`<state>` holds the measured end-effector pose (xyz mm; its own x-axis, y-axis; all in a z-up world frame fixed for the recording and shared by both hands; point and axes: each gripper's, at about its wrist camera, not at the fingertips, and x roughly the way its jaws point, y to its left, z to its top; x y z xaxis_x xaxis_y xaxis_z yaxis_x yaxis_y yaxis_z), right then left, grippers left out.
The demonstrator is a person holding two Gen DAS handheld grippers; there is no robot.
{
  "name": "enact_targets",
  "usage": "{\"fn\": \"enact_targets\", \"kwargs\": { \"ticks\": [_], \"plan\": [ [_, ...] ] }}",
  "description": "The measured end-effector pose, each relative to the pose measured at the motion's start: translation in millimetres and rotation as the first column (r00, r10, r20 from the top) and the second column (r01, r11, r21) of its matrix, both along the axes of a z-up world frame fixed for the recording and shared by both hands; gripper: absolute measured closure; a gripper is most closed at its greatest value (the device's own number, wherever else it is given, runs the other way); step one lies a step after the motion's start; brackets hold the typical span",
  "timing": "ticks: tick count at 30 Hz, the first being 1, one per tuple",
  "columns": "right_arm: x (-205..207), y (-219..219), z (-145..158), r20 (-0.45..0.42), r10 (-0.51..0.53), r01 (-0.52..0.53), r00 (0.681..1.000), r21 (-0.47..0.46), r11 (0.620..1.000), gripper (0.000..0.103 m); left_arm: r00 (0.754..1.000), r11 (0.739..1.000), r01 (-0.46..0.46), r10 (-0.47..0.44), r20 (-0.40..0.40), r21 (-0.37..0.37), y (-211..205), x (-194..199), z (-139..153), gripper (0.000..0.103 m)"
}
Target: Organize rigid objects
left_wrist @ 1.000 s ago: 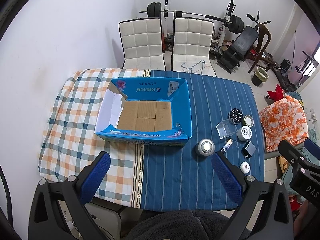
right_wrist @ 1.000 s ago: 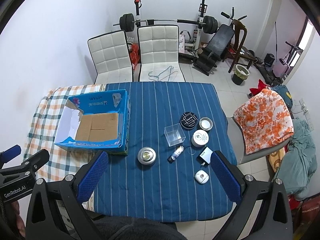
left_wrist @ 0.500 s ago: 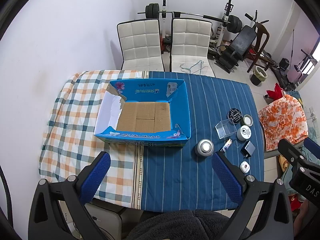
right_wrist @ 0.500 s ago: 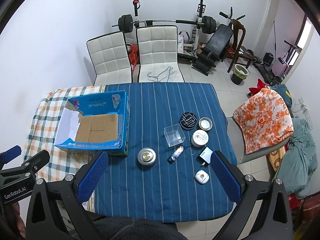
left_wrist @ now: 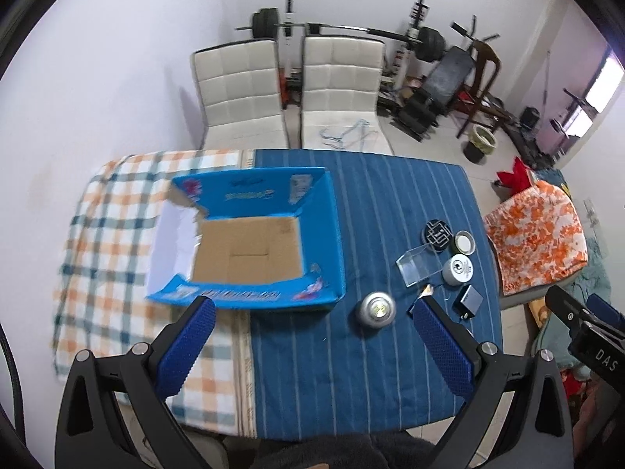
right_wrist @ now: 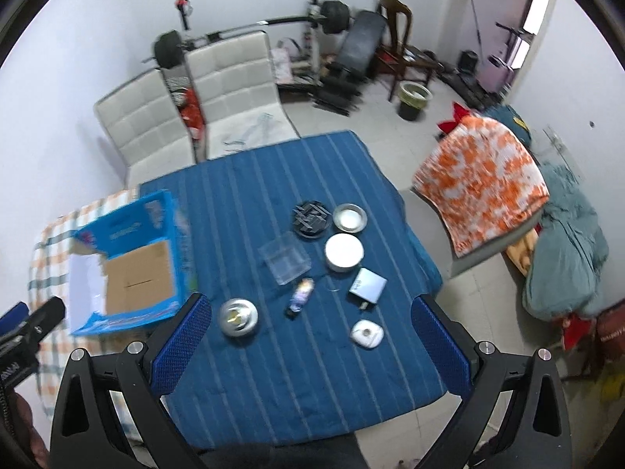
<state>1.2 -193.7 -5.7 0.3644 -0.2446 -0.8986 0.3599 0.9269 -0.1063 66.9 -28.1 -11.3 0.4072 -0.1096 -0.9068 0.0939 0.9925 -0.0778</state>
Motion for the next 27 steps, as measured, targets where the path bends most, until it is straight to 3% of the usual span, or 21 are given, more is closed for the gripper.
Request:
{"fn": "enact_targets", "kwargs": {
  "ticks": [5, 7, 8, 13, 16, 21, 27],
  "plan": [
    [37, -50, -56, -0.095, -0.043, 0.047, 0.995, 0.037, 0.998, 0.000, 0.997, 0.998, 0.068, -0.068, -0.045, 0.006, -48, 46, -48, 0.000],
    [53, -74, -76, -0.107, -0.044, 0.052, 0.993, 0.068, 0.996, 0.000, 0.991, 0.997, 0.077, -0.077, -0.109, -0.004, -70, 62, -72, 0.000],
    [62, -88, -87, -0.122, -0.050, 0.059, 0.991, 0.071, 0.996, 0.000, 0.988, 0.996, 0.073, -0.080, -0.135, -0.055, -80, 69, -81, 0.000],
    [98, -146, -137, -0.162, -0.047, 0.065, 0.986, 0.108, 0.992, 0.000, 0.965, 0.996, 0.048, -0.067, -0.255, -0.080, -139, 104, -138, 0.000],
    [114, -176, -172, -0.192, -0.049, 0.073, 0.980, 0.118, 0.990, 0.000, 0.941, 0.994, 0.011, -0.046, -0.334, -0.105, -168, 123, -174, 0.000],
    [133, -212, -232, -0.264, -0.056, 0.110, 0.963, 0.193, 0.975, 0.002, 0.899, 0.997, 0.006, -0.038, -0.436, -0.074, -214, 144, -235, 0.000],
    [137, -218, -270, -0.325, -0.031, 0.115, 0.945, 0.244, 0.963, 0.002, 0.845, 0.999, 0.051, -0.048, -0.533, -0.008, -247, 150, -297, 0.000]
  ]
}}
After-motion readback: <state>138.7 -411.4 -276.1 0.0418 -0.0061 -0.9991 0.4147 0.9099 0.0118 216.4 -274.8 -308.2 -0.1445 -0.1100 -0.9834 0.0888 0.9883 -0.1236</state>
